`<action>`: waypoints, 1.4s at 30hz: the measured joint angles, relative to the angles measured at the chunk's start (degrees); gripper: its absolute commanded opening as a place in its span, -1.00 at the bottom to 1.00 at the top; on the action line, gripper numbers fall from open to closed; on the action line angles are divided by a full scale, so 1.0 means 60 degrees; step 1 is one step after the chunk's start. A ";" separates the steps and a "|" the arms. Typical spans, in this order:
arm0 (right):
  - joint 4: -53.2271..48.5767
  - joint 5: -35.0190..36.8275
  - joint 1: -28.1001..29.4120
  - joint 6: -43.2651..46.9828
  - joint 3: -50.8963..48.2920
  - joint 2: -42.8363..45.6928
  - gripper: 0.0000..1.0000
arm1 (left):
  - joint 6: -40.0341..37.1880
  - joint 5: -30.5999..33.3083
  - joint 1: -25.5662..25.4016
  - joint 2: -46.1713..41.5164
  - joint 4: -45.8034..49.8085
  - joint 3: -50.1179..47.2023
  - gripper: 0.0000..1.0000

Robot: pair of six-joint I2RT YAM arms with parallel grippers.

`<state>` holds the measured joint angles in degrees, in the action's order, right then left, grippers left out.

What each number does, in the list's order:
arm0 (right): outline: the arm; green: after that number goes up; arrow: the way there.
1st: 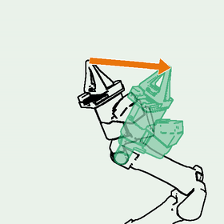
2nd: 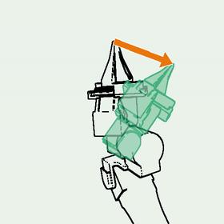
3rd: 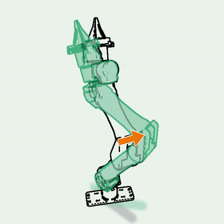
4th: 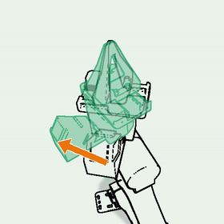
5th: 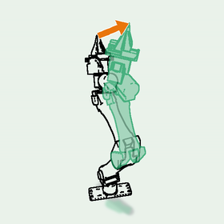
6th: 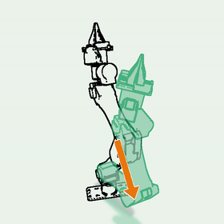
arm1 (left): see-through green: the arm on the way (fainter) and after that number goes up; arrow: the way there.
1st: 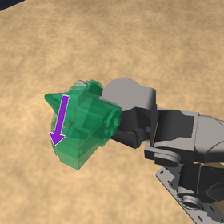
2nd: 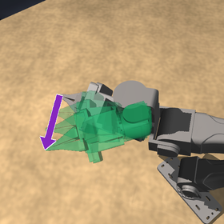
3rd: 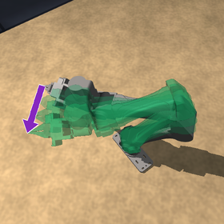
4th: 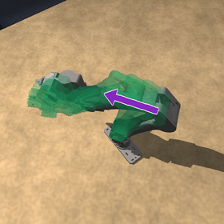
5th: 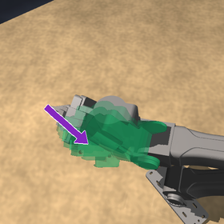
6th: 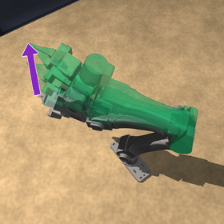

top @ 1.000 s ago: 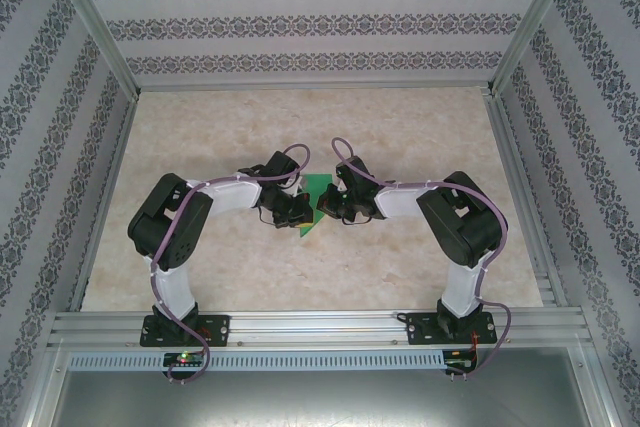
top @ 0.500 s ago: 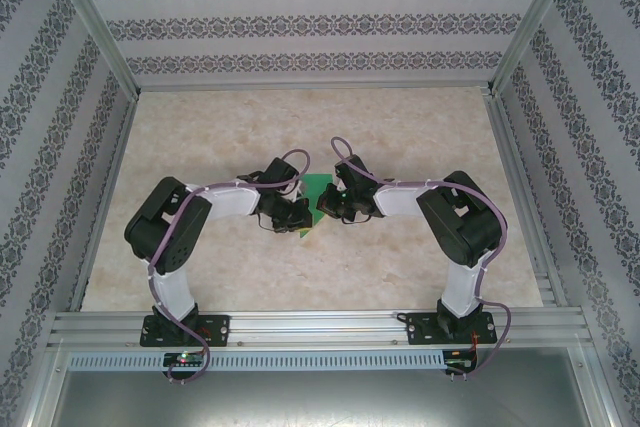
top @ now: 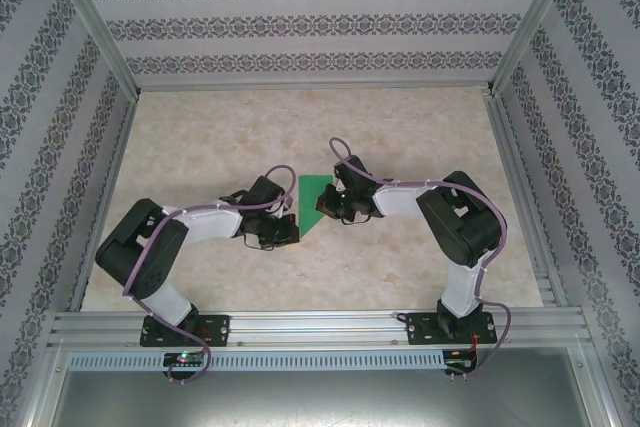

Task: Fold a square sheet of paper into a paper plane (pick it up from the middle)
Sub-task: Third fold the triangle at the center of the table.

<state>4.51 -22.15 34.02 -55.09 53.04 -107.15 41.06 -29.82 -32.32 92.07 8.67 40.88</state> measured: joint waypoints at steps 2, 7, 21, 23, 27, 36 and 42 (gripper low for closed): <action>0.0040 0.0000 0.0004 -0.0011 -0.0036 0.0018 -1.00 | 0.0000 0.0175 -0.0015 -0.0317 0.0328 -0.0157 -0.91; 0.0528 0.0412 0.0157 -0.0481 -0.0474 0.0273 -1.00 | 0.0040 0.0750 -0.0051 -0.1297 0.0714 -0.0357 -0.92; 0.2113 0.1836 0.0812 -0.3024 -0.1829 0.0958 -1.00 | 0.0674 0.0310 -0.0146 0.0266 -0.1056 0.0248 -1.00; 0.2076 0.1836 0.0812 -0.3045 -0.1829 0.0973 -1.00 | 0.0670 0.0470 -0.0164 0.0270 -0.1071 0.0324 -1.00; 0.2014 0.1832 0.0812 -0.3042 -0.1829 0.0998 -1.00 | 0.0663 0.0634 -0.0168 0.0324 -0.1064 0.0466 -1.00; 0.1628 0.1490 0.0783 -0.2025 -0.1836 0.1257 -1.00 | 0.0441 0.0517 -0.0171 0.0827 -0.0718 0.0794 -1.00; 0.1031 0.1045 0.0790 -0.0914 -0.1749 0.1854 -1.00 | 0.0273 0.0554 -0.0171 0.0831 -0.0514 0.0863 -1.00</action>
<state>10.70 -15.88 38.76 -60.58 42.54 -96.03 42.70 -26.50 -33.34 97.06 5.58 46.06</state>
